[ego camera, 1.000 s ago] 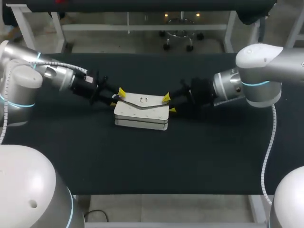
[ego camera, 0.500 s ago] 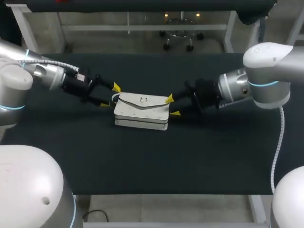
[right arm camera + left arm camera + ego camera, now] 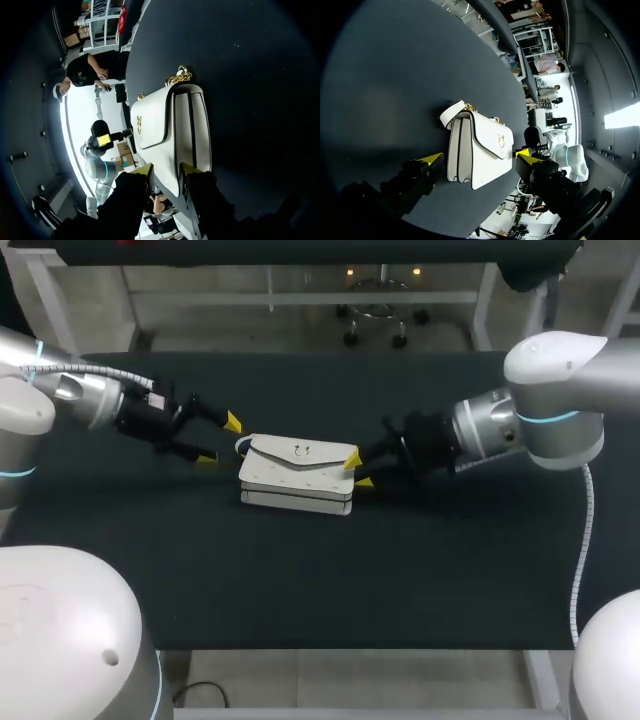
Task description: Pick up the bag, open it, inspect its contents, close it, and place it on the opposite side
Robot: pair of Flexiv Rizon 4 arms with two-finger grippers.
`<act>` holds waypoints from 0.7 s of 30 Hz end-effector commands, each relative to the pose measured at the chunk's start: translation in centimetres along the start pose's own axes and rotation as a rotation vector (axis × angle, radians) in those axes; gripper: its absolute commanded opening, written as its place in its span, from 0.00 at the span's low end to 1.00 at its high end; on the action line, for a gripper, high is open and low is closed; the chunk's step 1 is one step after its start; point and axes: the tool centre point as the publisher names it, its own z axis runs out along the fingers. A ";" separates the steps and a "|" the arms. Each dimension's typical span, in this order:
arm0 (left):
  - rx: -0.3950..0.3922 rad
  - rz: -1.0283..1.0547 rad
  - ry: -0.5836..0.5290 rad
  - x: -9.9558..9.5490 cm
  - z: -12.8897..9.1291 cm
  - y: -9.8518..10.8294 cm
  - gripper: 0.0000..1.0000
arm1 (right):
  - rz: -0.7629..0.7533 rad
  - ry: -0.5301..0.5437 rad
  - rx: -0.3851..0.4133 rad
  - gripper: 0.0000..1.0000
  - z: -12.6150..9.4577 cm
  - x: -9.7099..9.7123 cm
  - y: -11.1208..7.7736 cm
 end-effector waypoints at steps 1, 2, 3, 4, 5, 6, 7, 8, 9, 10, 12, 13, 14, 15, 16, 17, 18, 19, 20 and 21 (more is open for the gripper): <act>0.007 -0.001 -0.002 0.0 -0.1 0.2 1.00 | 0.003 0.000 0.006 0.32 0.3 -0.2 0.2; 0.008 -0.001 -0.003 0.0 -0.1 0.2 1.00 | 0.004 -0.002 0.006 0.32 0.3 -0.2 0.2; 0.008 -0.001 -0.003 0.0 -0.1 0.2 1.00 | 0.005 -0.002 0.006 0.32 0.4 -0.2 0.2; 0.008 -0.001 -0.004 0.0 -0.1 0.2 1.00 | 0.006 -0.003 0.007 0.32 0.5 -0.2 0.2; 0.009 -0.001 -0.005 -0.1 -0.2 0.2 1.00 | 0.007 -0.005 0.007 0.32 0.6 -0.2 0.2; 0.010 -0.001 -0.006 -0.1 -0.2 0.1 1.00 | 0.008 -0.008 0.007 0.33 0.7 -0.2 0.2; 0.011 -0.002 -0.007 -0.1 -0.2 0.1 1.00 | 0.008 -0.009 0.007 0.33 0.8 -0.2 0.2; 0.014 -0.003 -0.010 -0.1 -0.3 0.1 1.00 | 0.011 -0.010 0.008 0.32 1.0 -0.2 0.3; 0.016 -0.004 -0.011 -0.1 -0.3 0.1 1.00 | 0.015 -0.007 0.011 0.31 1.1 -0.3 0.3; 0.016 -0.004 -0.012 -0.1 -0.4 0.0 1.00 | 0.016 -0.007 0.011 0.30 1.2 -0.3 0.3; 0.018 -0.004 -0.016 -0.1 -0.5 0.0 1.00 | 0.019 -0.001 0.014 0.11 1.3 -0.3 0.4; 0.019 -0.004 -0.017 -0.1 -0.5 0.0 1.00 | 0.019 0.000 0.014 0.00 1.3 -0.3 0.4; 0.019 -0.004 -0.018 -0.1 -0.6 0.0 1.00 | 0.019 0.000 0.015 0.00 1.3 -0.2 0.4; 0.020 -0.003 -0.019 -0.1 -0.6 0.0 1.00 | 0.019 0.000 0.016 0.00 1.4 -0.2 0.4; 0.021 -0.003 -0.020 -0.1 -0.7 -0.1 1.00 | 0.020 0.000 0.016 0.00 1.4 -0.2 0.4; 0.023 -0.004 -0.021 -0.2 -0.7 -0.1 1.00 | 0.021 0.001 0.017 0.00 1.4 -0.2 0.5; 0.025 -0.005 -0.022 -0.2 -0.8 -0.1 1.00 | 0.022 0.002 0.018 0.00 1.3 -0.3 0.6; 0.025 -0.005 -0.023 -0.2 -0.8 -0.1 1.00 | 0.025 0.003 0.018 0.00 1.3 -0.4 0.6; 0.026 -0.005 -0.026 -0.2 -0.9 -0.1 1.00 | 0.027 0.005 0.021 0.00 1.2 -0.4 0.7; 0.025 -0.003 -0.031 -0.2 -0.9 -0.1 1.00 | 0.028 0.004 0.022 0.00 1.1 -0.5 0.8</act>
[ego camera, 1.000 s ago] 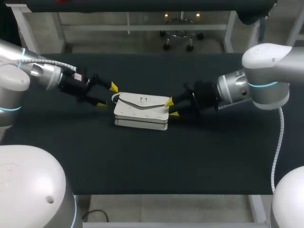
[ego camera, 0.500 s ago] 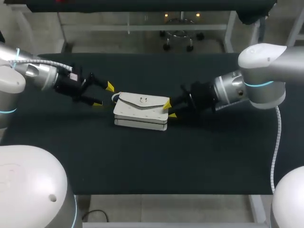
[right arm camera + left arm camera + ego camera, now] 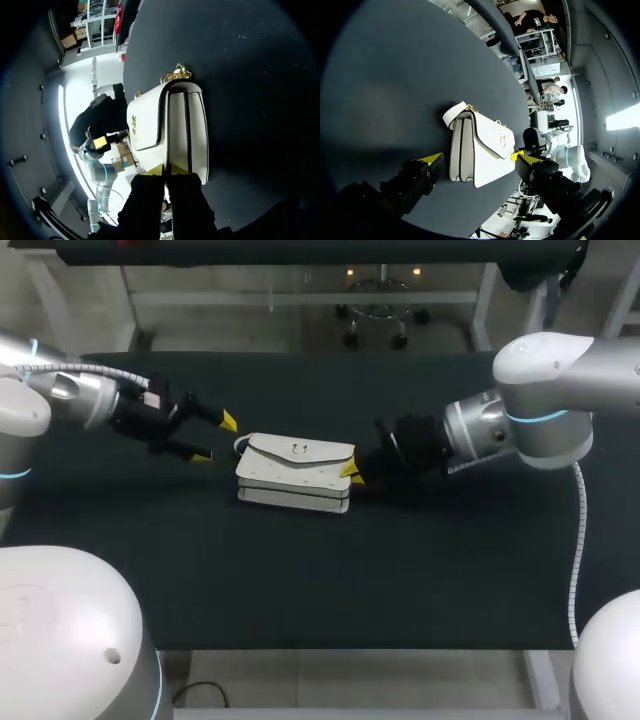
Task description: Pick up the bag, open it, inspect its contents, close it, and place it on the opposite side
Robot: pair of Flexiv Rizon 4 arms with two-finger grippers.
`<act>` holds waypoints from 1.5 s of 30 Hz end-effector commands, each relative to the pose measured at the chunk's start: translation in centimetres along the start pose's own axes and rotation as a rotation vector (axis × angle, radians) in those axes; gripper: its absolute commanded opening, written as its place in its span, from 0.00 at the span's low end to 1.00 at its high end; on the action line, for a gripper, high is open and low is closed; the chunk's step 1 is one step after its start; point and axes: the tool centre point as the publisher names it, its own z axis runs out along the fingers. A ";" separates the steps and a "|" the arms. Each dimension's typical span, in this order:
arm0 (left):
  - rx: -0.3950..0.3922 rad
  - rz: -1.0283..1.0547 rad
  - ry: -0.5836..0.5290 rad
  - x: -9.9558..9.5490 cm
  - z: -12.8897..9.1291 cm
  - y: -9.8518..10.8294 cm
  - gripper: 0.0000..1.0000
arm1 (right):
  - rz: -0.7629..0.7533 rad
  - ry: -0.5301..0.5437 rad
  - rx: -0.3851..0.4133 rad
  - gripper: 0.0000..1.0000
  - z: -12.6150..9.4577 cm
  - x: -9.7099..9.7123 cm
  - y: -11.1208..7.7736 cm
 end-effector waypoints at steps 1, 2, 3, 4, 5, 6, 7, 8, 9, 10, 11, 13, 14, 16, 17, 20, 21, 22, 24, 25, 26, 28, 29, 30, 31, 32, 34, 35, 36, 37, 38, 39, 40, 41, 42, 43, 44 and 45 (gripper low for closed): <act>-0.002 0.008 -0.019 0.0 -0.2 0.2 1.00 | 0.003 0.006 0.011 0.00 -0.3 -0.3 0.5; -0.003 0.010 -0.024 0.0 -0.3 0.2 1.00 | 0.002 0.003 0.015 0.00 -0.4 -0.3 0.6; -0.015 0.019 -0.032 0.0 -0.4 0.1 1.00 | 0.000 -0.005 0.013 0.00 -0.6 -0.3 0.7; -0.023 0.026 -0.039 -0.1 -0.5 0.1 1.00 | -0.002 -0.009 0.016 0.00 -0.9 -0.4 0.8; -0.021 0.026 -0.047 -0.3 -0.7 0.0 1.00 | -0.009 -0.014 0.033 0.00 -1.2 -0.4 1.0; -0.028 0.031 -0.054 -0.4 -1.0 -0.2 1.00 | -0.014 -0.024 0.037 0.00 -1.4 -0.4 1.1; -0.044 0.042 -0.060 -0.5 -1.2 -0.3 1.00 | -0.019 -0.037 0.043 0.00 -1.7 -0.5 1.3; -0.046 0.047 -0.072 -0.6 -1.4 -0.4 1.00 | -0.021 -0.037 0.051 0.00 -2.0 -0.5 1.5; -0.045 0.052 -0.087 -0.7 -1.7 -0.6 1.00 | -0.018 -0.038 0.047 0.00 -2.4 -0.6 1.8; -0.058 0.062 -0.096 -0.7 -2.0 -0.7 1.00 | -0.016 -0.046 0.048 0.00 -2.8 -0.8 2.1; -0.069 0.071 -0.099 -0.8 -2.2 -0.8 1.00 | -0.015 -0.041 0.067 0.00 -3.3 -0.9 2.4; -0.068 0.077 -0.113 -1.0 -2.7 -1.1 1.00 | -0.031 -0.053 0.105 0.00 -4.2 -1.1 3.0; -0.084 0.089 -0.113 -1.1 -2.9 -1.1 1.00 | -0.034 -0.051 0.123 0.00 -4.7 -1.2 3.3; -0.084 0.101 -0.157 -1.1 -3.4 -1.4 1.00 | -0.034 -0.051 0.123 0.00 -4.7 -1.2 3.3; -0.095 0.123 -0.191 -1.1 -3.5 -1.4 1.00 | -0.034 -0.051 0.123 0.00 -4.7 -1.2 3.3; -0.095 0.123 -0.191 -1.1 -3.5 -1.4 1.00 | -0.034 -0.051 0.123 0.00 -4.7 -1.2 3.3; -0.095 0.123 -0.191 -1.1 -3.5 -1.4 1.00 | -0.034 -0.051 0.123 0.00 -4.7 -1.2 3.3; -0.095 0.123 -0.191 -1.1 -3.5 -1.4 1.00 | -0.034 -0.051 0.123 0.00 -4.7 -1.2 3.3; -0.095 0.123 -0.191 -1.1 -3.5 -1.4 1.00 | -0.034 -0.051 0.123 0.00 -4.7 -1.2 3.3; -0.095 0.123 -0.191 -1.1 -3.5 -1.4 1.00 | -0.034 -0.051 0.123 0.00 -4.7 -1.2 3.3; -0.095 0.123 -0.191 -1.1 -3.5 -1.4 1.00 | -0.034 -0.051 0.123 0.00 -4.7 -1.2 3.3; -0.095 0.123 -0.191 -1.1 -3.5 -1.4 1.00 | -0.034 -0.051 0.123 0.00 -4.7 -1.2 3.3; -0.095 0.123 -0.191 -1.1 -3.5 -1.4 1.00 | -0.034 -0.051 0.123 0.00 -4.7 -1.2 3.3; -0.095 0.123 -0.191 -1.1 -3.5 -1.4 1.00 | -0.034 -0.051 0.123 0.00 -4.7 -1.2 3.3; -0.095 0.123 -0.191 -1.1 -3.5 -1.4 1.00 | -0.034 -0.051 0.123 0.00 -4.7 -1.2 3.3; -0.095 0.123 -0.191 -1.1 -3.5 -1.4 1.00 | -0.034 -0.051 0.123 0.00 -4.7 -1.2 3.3; -0.095 0.123 -0.191 -1.1 -3.5 -1.4 1.00 | -0.034 -0.051 0.123 0.00 -4.7 -1.2 3.3; -0.100 0.117 -0.204 -1.2 -3.6 -1.9 1.00 | -0.034 -0.051 0.123 0.00 -4.7 -1.2 3.3; -0.115 0.119 -0.220 -1.4 -3.9 -2.3 1.00 | -0.034 -0.051 0.123 0.00 -4.7 -1.2 3.3; -0.126 0.126 -0.239 -1.4 -4.3 -2.7 1.00 | -0.034 -0.055 0.106 0.00 -5.2 -1.3 3.8; -0.116 0.121 -0.265 -1.5 -4.8 -3.0 1.00 | -0.038 -0.064 0.087 0.00 -5.8 -1.5 4.2; -0.120 0.128 -0.290 -1.5 -5.2 -3.3 1.00 | -0.035 -0.064 0.077 0.00 -6.6 -1.6 4.7; -0.128 0.132 -0.309 -1.6 -5.6 -3.5 1.00 | -0.034 -0.065 0.061 0.00 -7.3 -1.6 5.1; -0.141 0.137 -0.339 -1.7 -6.0 -3.8 1.00 | -0.040 -0.078 0.037 0.00 -8.0 -1.7 5.5; -0.157 0.139 -0.352 -1.9 -6.3 -4.1 1.00 | -0.043 -0.083 0.026 0.00 -8.7 -1.8 5.8; -0.176 0.137 -0.360 -2.1 -6.7 -4.5 1.00 | -0.045 -0.087 0.017 0.00 -9.4 -2.0 6.2; -0.187 0.133 -0.372 -2.3 -7.0 -4.8 1.00 | -0.048 -0.093 0.007 0.00 -10.0 -2.1 6.5; -0.192 0.124 -0.381 -2.5 -7.3 -5.1 1.00 | -0.052 -0.103 -0.005 0.00 -10.6 -2.3 6.9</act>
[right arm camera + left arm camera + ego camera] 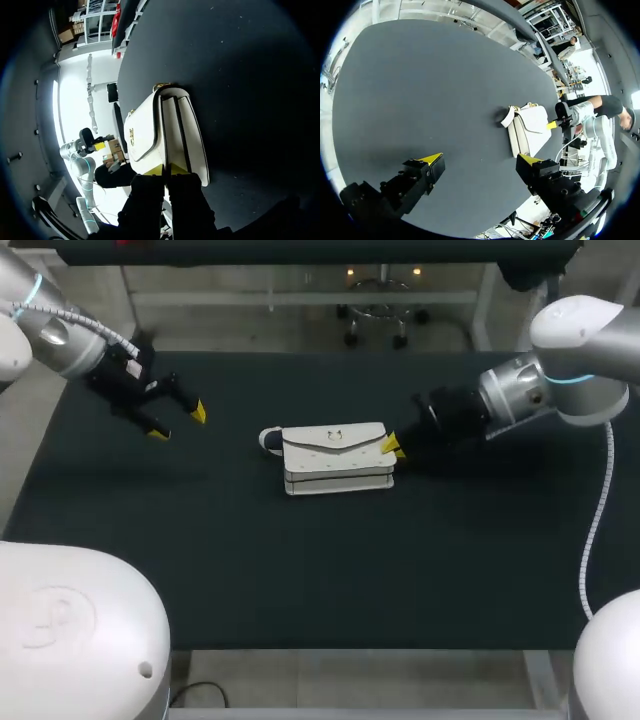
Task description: Pick up the bag, open it, inspect its contents, close it, and place it on the opposite side
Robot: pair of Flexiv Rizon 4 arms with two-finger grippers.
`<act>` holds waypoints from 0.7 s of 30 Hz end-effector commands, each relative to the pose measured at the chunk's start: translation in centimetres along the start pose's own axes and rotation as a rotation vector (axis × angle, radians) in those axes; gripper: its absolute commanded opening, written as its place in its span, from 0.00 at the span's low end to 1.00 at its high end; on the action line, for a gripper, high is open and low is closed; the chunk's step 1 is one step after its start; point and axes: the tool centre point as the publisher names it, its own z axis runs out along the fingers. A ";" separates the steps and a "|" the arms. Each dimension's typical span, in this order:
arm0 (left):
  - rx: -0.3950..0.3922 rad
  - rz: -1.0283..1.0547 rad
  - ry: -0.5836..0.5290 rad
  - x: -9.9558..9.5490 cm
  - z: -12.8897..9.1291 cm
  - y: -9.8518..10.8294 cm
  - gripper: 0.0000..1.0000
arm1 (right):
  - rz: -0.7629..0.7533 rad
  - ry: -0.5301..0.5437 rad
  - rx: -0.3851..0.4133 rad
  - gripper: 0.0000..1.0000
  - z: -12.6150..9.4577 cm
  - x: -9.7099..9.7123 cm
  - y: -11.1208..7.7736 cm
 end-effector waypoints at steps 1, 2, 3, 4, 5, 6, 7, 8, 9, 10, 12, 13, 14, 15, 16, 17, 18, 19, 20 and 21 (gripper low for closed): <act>-0.098 -0.018 -0.045 -0.7 -1.6 -1.6 1.00 | -0.002 -0.023 -0.029 0.00 -3.1 -0.6 0.3; -0.107 -0.021 -0.045 -1.0 -1.9 -1.7 1.00 | 0.001 -0.027 -0.031 0.00 -3.6 -0.9 0.6; -0.107 -0.035 -0.056 -1.3 -2.1 -1.8 1.00 | -0.001 -0.039 -0.034 0.00 -4.1 -1.2 1.0; -0.115 -0.033 -0.072 -1.6 -2.3 -1.9 1.00 | -0.003 -0.044 -0.034 0.00 -4.6 -1.4 1.3; -0.125 -0.033 -0.063 -1.8 -2.5 -2.0 1.00 | -0.009 -0.050 -0.022 0.00 -5.1 -1.7 1.7; -0.124 -0.036 -0.064 -2.1 -2.7 -2.1 1.00 | -0.014 -0.054 -0.017 0.00 -5.5 -2.0 2.0; -0.130 -0.031 -0.084 -2.2 -2.8 -2.1 1.00 | -0.017 -0.059 -0.015 0.00 -5.9 -2.3 2.3; -0.131 -0.030 -0.080 -2.3 -3.0 -2.0 1.00 | -0.024 -0.060 -0.002 0.00 -6.3 -2.6 2.6; -0.134 -0.028 -0.077 -2.4 -3.2 -2.1 1.00 | -0.025 -0.062 -0.007 0.00 -6.8 -2.9 3.0; -0.139 -0.017 -0.090 -2.5 -3.4 -2.1 1.00 | -0.024 -0.061 -0.008 0.00 -7.2 -3.1 3.3; -0.141 -0.010 -0.104 -2.6 -3.8 -2.2 1.00 | -0.007 -0.058 -0.025 0.00 -8.3 -3.6 4.2; -0.160 0.009 -0.101 -2.7 -4.0 -2.3 1.00 | -0.010 -0.049 -0.029 0.00 -8.9 -3.8 4.5; -0.154 0.003 -0.108 -2.9 -4.2 -2.3 1.00 | -0.012 -0.041 -0.034 0.00 -9.6 -4.0 4.8; -0.151 -0.003 -0.121 -3.0 -4.3 -2.5 1.00 | -0.007 -0.047 -0.049 0.00 -10.2 -4.1 5.0; -0.167 0.016 -0.118 -3.1 -4.4 -2.5 1.00 | -0.022 -0.030 -0.037 0.00 -10.8 -4.2 5.2; -0.176 0.023 -0.117 -3.2 -4.5 -2.6 1.00 | -0.024 -0.037 -0.050 0.00 -11.3 -4.4 5.4; -0.173 0.016 -0.129 -3.4 -4.6 -2.7 1.00 | -0.013 -0.032 -0.060 0.00 -11.8 -4.5 5.6; -0.184 0.027 -0.142 -3.4 -4.6 -2.7 1.00 | -0.012 -0.019 -0.056 0.00 -12.4 -4.7 5.9; -0.188 0.035 -0.151 -3.4 -4.6 -2.7 1.00 | -0.009 -0.021 -0.067 0.00 -12.8 -4.8 6.0; -0.181 0.023 -0.157 -3.6 -4.6 -2.8 1.00 | -0.008 -0.021 -0.069 0.00 -13.2 -5.0 6.2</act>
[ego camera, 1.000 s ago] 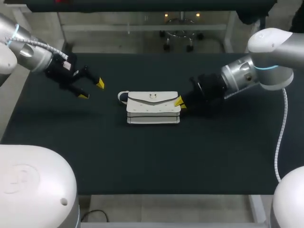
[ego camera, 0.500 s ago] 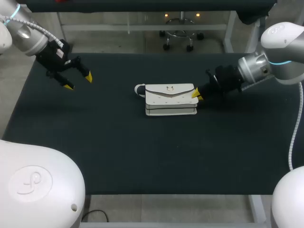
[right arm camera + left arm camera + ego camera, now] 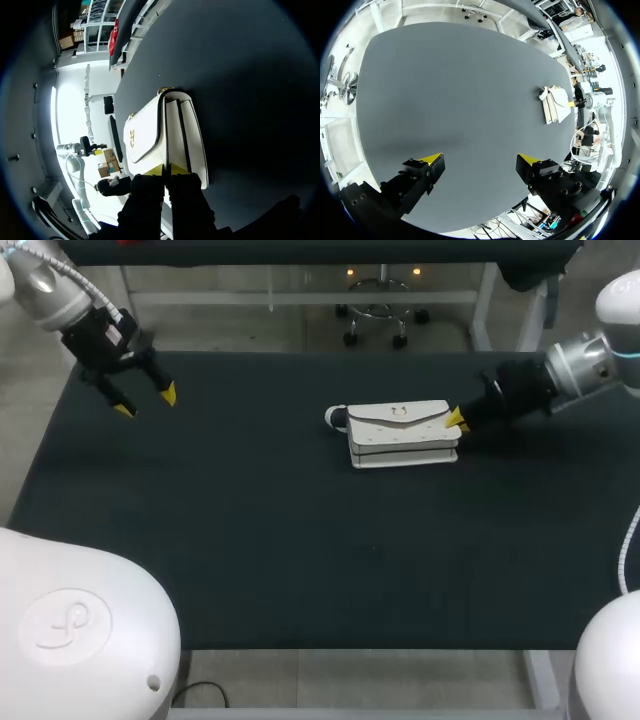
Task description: Pick up the bag, open it, inspect its contents, close it, and place it on the opposite side
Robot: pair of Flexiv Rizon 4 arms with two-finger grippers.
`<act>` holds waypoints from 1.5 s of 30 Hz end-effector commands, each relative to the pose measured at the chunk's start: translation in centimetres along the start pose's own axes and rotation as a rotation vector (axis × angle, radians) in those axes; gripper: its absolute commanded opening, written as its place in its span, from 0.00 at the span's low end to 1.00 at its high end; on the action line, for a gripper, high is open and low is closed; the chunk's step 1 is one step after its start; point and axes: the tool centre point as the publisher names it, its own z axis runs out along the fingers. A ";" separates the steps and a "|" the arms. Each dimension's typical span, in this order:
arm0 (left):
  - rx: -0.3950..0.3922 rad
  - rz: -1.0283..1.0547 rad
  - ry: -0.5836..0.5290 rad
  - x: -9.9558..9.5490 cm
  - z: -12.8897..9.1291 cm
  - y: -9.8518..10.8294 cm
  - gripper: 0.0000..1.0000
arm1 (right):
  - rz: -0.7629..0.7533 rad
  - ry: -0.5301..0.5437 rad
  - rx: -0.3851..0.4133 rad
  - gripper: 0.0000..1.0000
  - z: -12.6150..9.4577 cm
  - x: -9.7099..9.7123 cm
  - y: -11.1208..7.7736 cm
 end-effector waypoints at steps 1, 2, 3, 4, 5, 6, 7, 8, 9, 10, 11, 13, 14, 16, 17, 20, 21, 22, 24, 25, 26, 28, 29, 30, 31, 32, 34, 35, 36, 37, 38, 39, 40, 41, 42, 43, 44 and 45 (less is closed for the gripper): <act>-0.036 -0.004 -0.019 -0.1 -0.2 -0.7 1.00 | 0.003 0.026 0.018 0.00 -2.1 -1.0 1.0; -0.037 0.001 -0.024 -0.3 -0.2 -0.8 1.00 | 0.004 0.028 0.013 0.00 -2.5 -1.2 1.1; -0.036 0.001 -0.026 -0.5 -0.4 -0.9 1.00 | 0.004 0.028 0.012 0.00 -2.8 -1.4 1.3; -0.039 0.010 -0.035 -0.6 -0.4 -1.0 1.00 | 0.000 0.035 0.019 0.00 -3.2 -1.6 1.5; -0.041 0.018 -0.043 -0.7 -0.5 -1.0 1.00 | -0.002 0.036 0.019 0.00 -3.7 -1.9 1.7; -0.044 0.017 -0.047 -0.9 -0.6 -1.1 1.00 | -0.008 0.031 0.015 0.00 -4.0 -2.0 1.9; -0.053 0.025 -0.055 -1.2 -0.8 -1.3 1.00 | -0.019 0.029 0.008 0.00 -4.5 -2.3 2.1; -0.054 0.023 -0.057 -1.3 -0.8 -1.3 1.00 | -0.018 0.035 0.006 0.00 -4.9 -2.4 2.2; -0.056 0.022 -0.063 -1.4 -0.9 -1.4 1.00 | -0.018 0.037 0.003 0.00 -5.3 -2.6 2.4; -0.066 0.027 -0.068 -1.7 -1.1 -1.5 1.00 | -0.032 0.033 -0.005 0.00 -5.9 -2.9 2.7; -0.067 0.023 -0.077 -1.9 -1.1 -1.6 1.00 | -0.034 0.033 -0.008 0.00 -6.1 -3.0 2.7; -0.063 0.017 -0.098 -2.1 -1.3 -1.6 1.00 | -0.039 0.029 -0.014 0.00 -6.8 -3.5 3.0; -0.054 0.009 -0.111 -2.1 -1.5 -1.6 1.00 | -0.049 0.021 -0.013 0.00 -7.1 -3.7 3.1; -0.026 -0.002 -0.126 -2.1 -1.8 -1.5 1.00 | -0.061 0.003 -0.021 0.00 -7.6 -4.1 3.3; -0.007 -0.017 -0.145 -2.0 -1.9 -1.4 1.00 | -0.062 0.004 -0.021 0.00 -7.8 -4.2 3.4; 0.027 -0.030 -0.172 -2.0 -2.3 -1.3 1.00 | -0.068 0.015 -0.020 0.00 -8.7 -4.8 3.9; 0.042 -0.036 -0.195 -2.0 -2.4 -1.3 1.00 | -0.065 0.026 -0.019 0.00 -9.0 -5.0 4.1; 0.066 -0.038 -0.222 -2.0 -2.5 -1.2 1.00 | -0.046 0.026 -0.035 0.00 -9.4 -5.3 4.5; 0.085 -0.043 -0.241 -2.0 -2.6 -1.2 1.00 | -0.028 0.033 -0.043 0.00 -9.6 -5.4 4.6; 0.085 -0.043 -0.241 -2.0 -2.6 -1.2 1.00 | -0.028 0.033 -0.043 0.00 -9.6 -5.4 4.6; 0.085 -0.043 -0.241 -2.0 -2.6 -1.2 1.00 | -0.028 0.033 -0.043 0.00 -9.6 -5.4 4.6; 0.085 -0.043 -0.241 -2.0 -2.6 -1.2 1.00 | -0.028 0.033 -0.043 0.00 -9.6 -5.4 4.6; 0.085 -0.043 -0.241 -2.0 -2.6 -1.2 1.00 | -0.028 0.033 -0.043 0.00 -9.6 -5.4 4.6; 0.085 -0.043 -0.241 -2.0 -2.6 -1.2 1.00 | -0.028 0.033 -0.043 0.00 -9.6 -5.4 4.6; 0.085 -0.043 -0.241 -2.0 -2.6 -1.2 1.00 | -0.028 0.033 -0.043 0.00 -9.6 -5.4 4.6; 0.085 -0.043 -0.241 -2.0 -2.6 -1.2 1.00 | -0.028 0.033 -0.043 0.00 -9.6 -5.4 4.6; 0.085 -0.043 -0.241 -2.0 -2.6 -1.2 1.00 | -0.028 0.033 -0.043 0.00 -9.6 -5.4 4.6; 0.085 -0.043 -0.241 -2.0 -2.6 -1.2 1.00 | -0.028 0.033 -0.043 0.00 -9.6 -5.4 4.6; 0.085 -0.043 -0.241 -2.0 -2.6 -1.2 1.00 | -0.028 0.033 -0.043 0.00 -9.6 -5.4 4.6; 0.085 -0.043 -0.241 -2.0 -2.6 -1.2 1.00 | -0.028 0.033 -0.043 0.00 -9.6 -5.4 4.6; 0.085 -0.043 -0.241 -2.0 -2.6 -1.2 1.00 | -0.028 0.033 -0.043 0.00 -9.6 -5.4 4.6; 0.085 -0.043 -0.241 -2.0 -2.6 -1.2 1.00 | -0.028 0.033 -0.043 0.00 -9.6 -5.4 4.6; 0.090 -0.039 -0.241 -2.2 -2.8 -1.2 1.00 | -0.028 0.033 -0.043 0.00 -9.6 -5.4 4.6; 0.095 -0.044 -0.254 -2.4 -3.0 -1.1 1.00 | -0.036 0.026 -0.051 0.00 -9.6 -5.4 4.7; 0.101 -0.050 -0.263 -2.6 -3.2 -1.1 1.00 | -0.036 0.025 -0.052 0.00 -9.9 -5.6 4.9; 0.104 -0.048 -0.267 -2.9 -3.3 -1.1 1.00 | -0.038 0.023 -0.057 0.00 -10.3 -5.8 5.2; 0.106 -0.057 -0.271 -3.2 -3.5 -1.1 1.00 | -0.036 0.016 -0.069 0.00 -10.7 -6.0 5.5; 0.104 -0.059 -0.279 -3.4 -3.6 -1.2 1.00 | -0.033 0.015 -0.075 0.00 -11.3 -6.2 5.9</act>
